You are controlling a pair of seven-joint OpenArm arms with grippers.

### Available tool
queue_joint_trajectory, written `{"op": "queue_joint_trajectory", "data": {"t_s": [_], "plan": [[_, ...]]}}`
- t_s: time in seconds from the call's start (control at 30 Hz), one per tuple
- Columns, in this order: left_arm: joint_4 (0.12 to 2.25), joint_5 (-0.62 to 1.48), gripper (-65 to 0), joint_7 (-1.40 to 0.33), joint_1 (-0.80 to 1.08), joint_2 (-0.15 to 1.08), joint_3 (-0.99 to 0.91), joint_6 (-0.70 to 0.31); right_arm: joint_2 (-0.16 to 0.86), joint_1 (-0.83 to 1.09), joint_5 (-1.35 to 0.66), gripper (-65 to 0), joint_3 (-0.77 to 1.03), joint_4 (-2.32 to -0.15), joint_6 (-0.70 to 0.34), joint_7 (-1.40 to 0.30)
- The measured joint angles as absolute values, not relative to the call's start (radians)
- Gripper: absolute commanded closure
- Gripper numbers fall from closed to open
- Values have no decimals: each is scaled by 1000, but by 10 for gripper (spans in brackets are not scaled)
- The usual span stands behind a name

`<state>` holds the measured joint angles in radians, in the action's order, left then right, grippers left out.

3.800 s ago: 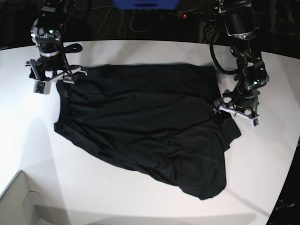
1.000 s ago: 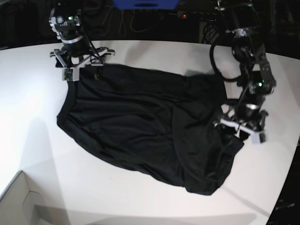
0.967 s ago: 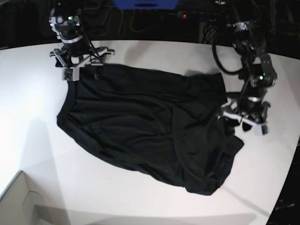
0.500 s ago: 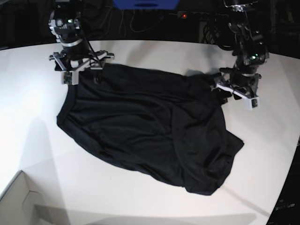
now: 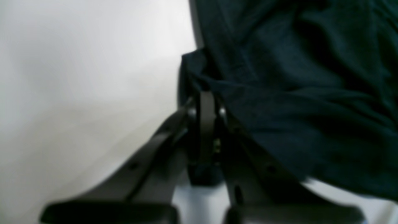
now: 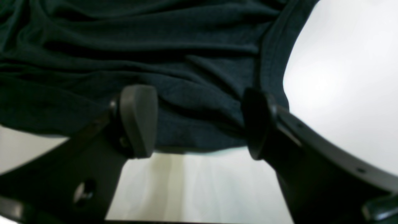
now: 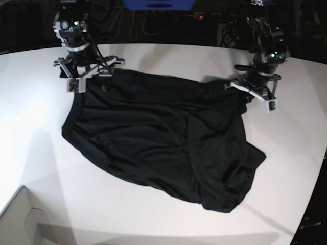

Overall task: Layout the t-shirt on the table in an organized manner, then fold the t-shirt properly
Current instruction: 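Regrasp the shirt edges with both grippers and smooth it flat, then pull the sleeve outward with the left gripper and release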

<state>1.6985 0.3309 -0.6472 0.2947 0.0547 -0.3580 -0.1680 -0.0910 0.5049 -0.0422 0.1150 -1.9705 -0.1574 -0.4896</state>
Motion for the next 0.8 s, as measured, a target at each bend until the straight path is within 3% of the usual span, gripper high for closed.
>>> {"op": "queue_joint_trajectory", "data": {"t_s": [0.23, 0.47, 0.8], "plan": [[2024, 561, -1, -619, 386, 67, -359, -177, -91, 502, -42, -440, 117, -1971, -157, -489], [2010, 772, -2, -617, 467, 123, -445, -170, -78, 491, -42, -440, 120, -1971, -157, -489], [2010, 1159, -2, -636, 479, 208, -760, -176, -65, 492, -42, -440, 121, -1971, -157, -490]]}}
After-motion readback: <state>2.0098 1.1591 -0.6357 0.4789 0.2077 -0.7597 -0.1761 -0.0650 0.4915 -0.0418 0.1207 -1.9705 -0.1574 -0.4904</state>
